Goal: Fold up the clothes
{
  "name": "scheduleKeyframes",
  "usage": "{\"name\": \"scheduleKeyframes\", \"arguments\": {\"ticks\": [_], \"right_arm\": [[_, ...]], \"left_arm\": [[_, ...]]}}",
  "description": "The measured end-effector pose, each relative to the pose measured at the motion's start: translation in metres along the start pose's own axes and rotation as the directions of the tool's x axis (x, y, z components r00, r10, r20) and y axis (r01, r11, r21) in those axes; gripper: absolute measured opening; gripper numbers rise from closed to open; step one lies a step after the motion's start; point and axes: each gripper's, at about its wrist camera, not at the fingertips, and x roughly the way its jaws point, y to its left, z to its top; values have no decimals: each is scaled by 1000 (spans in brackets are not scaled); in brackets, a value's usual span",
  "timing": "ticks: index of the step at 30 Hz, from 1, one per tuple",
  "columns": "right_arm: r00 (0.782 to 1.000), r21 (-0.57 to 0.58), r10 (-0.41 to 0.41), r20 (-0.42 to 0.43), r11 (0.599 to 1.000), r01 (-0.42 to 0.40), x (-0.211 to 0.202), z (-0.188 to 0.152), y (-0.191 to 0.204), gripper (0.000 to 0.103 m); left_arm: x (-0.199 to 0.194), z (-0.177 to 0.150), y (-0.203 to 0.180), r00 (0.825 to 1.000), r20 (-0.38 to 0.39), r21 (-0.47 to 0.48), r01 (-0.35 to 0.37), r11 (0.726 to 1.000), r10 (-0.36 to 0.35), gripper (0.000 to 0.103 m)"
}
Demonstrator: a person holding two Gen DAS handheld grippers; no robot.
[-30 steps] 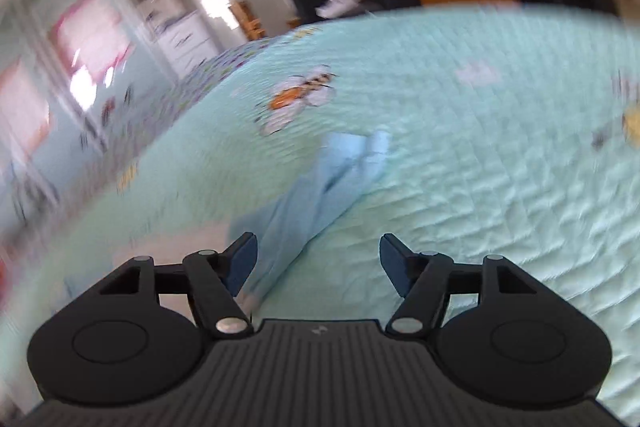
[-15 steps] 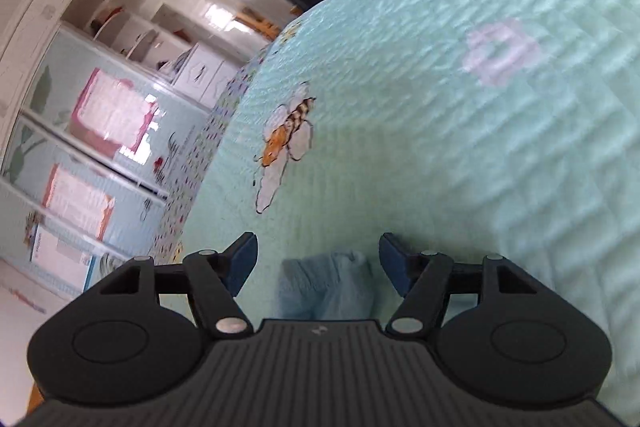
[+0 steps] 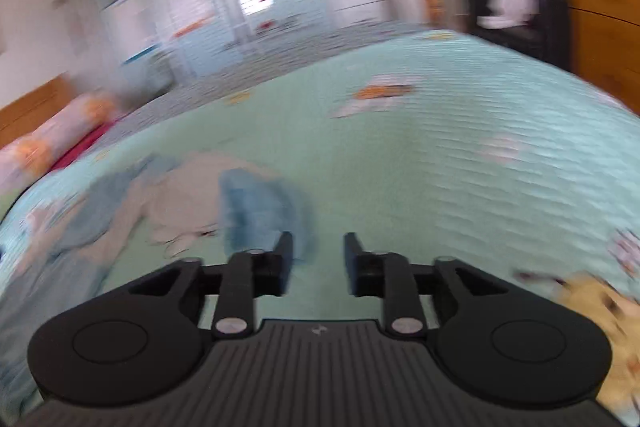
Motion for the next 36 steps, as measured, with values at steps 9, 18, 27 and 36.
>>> {"name": "scheduleKeyframes", "arguments": {"ticks": [9, 18, 27, 36], "right_arm": [[994, 650, 108, 14, 755, -91, 70, -48, 2, 57], [992, 477, -106, 62, 877, 64, 113, 38, 2, 4], [975, 432, -214, 63, 887, 167, 121, 84, -46, 49], [996, 604, -64, 65, 797, 12, 146, 17, -35, 51]], "left_arm": [[-24, -3, -7, 1000, -4, 16, 14, 1000, -14, 83], [-39, -5, 16, 998, -23, -27, -67, 997, 66, 83], [-20, -10, -1, 997, -67, -15, -41, 999, 40, 83], [-22, -9, -12, 996, -79, 24, -39, 999, 41, 83]]}}
